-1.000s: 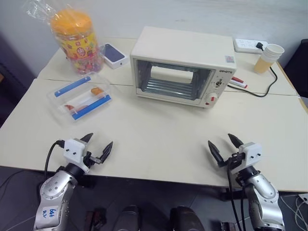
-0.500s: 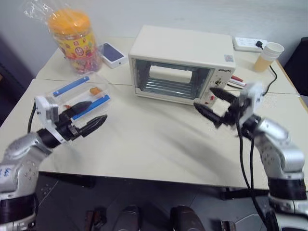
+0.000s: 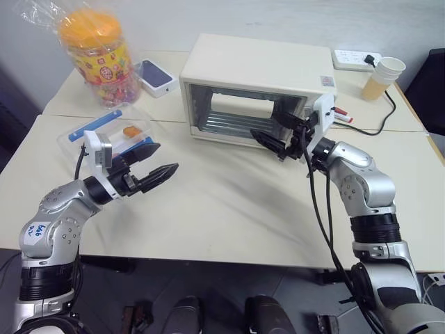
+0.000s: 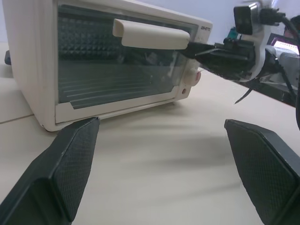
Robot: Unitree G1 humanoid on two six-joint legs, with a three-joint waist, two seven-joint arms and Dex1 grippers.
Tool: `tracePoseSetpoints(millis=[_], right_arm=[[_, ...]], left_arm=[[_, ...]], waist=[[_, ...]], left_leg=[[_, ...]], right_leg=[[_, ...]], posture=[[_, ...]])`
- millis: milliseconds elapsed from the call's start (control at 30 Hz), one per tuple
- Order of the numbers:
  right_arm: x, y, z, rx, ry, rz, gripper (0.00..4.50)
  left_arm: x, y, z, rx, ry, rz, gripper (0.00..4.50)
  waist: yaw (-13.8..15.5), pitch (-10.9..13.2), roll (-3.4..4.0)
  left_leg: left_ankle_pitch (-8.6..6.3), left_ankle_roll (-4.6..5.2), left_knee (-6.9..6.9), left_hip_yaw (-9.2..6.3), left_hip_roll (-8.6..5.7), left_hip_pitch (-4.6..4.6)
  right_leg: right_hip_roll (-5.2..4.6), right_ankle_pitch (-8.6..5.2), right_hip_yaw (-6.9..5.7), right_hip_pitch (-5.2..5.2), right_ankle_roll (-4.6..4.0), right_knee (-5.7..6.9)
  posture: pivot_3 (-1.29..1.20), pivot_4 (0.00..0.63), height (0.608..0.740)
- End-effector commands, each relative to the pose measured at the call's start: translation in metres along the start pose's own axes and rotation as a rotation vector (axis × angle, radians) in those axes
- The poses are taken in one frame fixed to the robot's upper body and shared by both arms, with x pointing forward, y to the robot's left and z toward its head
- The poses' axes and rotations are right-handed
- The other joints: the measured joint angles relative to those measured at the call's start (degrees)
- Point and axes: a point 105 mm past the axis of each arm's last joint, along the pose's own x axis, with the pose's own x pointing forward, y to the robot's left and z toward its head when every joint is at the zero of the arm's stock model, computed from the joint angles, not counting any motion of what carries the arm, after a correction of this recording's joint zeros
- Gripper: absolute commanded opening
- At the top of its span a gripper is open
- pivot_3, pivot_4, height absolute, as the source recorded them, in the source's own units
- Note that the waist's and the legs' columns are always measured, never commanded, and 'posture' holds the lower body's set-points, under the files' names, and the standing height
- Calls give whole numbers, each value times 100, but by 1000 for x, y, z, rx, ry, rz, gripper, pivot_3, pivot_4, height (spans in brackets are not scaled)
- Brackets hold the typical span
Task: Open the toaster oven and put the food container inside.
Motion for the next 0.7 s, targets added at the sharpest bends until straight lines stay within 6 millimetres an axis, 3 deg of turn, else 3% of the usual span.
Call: tracePoseSetpoints(millis=[33, 167, 333, 533, 700], right_arm=[[2, 14, 21, -49, -63, 73, 4500], [-5, 33, 17, -44, -29, 162, 4500], [-17, 53, 7, -43, 41, 228, 4500], [-29, 67, -15, -32, 114, 257, 4500], [-27, 67, -10, -14, 79, 232, 4500]], left_arm=[[-2, -1, 6, 43, -25, 19, 4486], [-7, 8, 5, 45, -18, 49, 4486], [-13, 28, 19, 73, -36, 97, 4486], [4, 58, 47, 143, -107, 129, 3309], [44, 70, 53, 227, -103, 79, 2022]], waist=[[7, 0, 0], [11, 1, 0], [4, 3, -2], [25, 5, -6], [17, 6, -8]], left_leg=[[0, -1, 7, -1, 0, 0], [0, -1, 21, -3, 0, 0], [0, -1, 18, -7, 2, -12], [1, -1, 28, -15, -4, -27], [1, 0, 32, -15, -8, -28]], right_leg=[[-1, 0, 1, 0, 0, 9], [-2, 0, 11, 2, 0, 21], [-1, 0, 20, -11, 0, 19], [0, 0, 0, -17, 0, 21], [19, 1, -15, -19, 2, 25]], posture=[[0, 150, 740], [0, 150, 740], [0, 150, 740], [0, 150, 740], [0, 150, 740]])
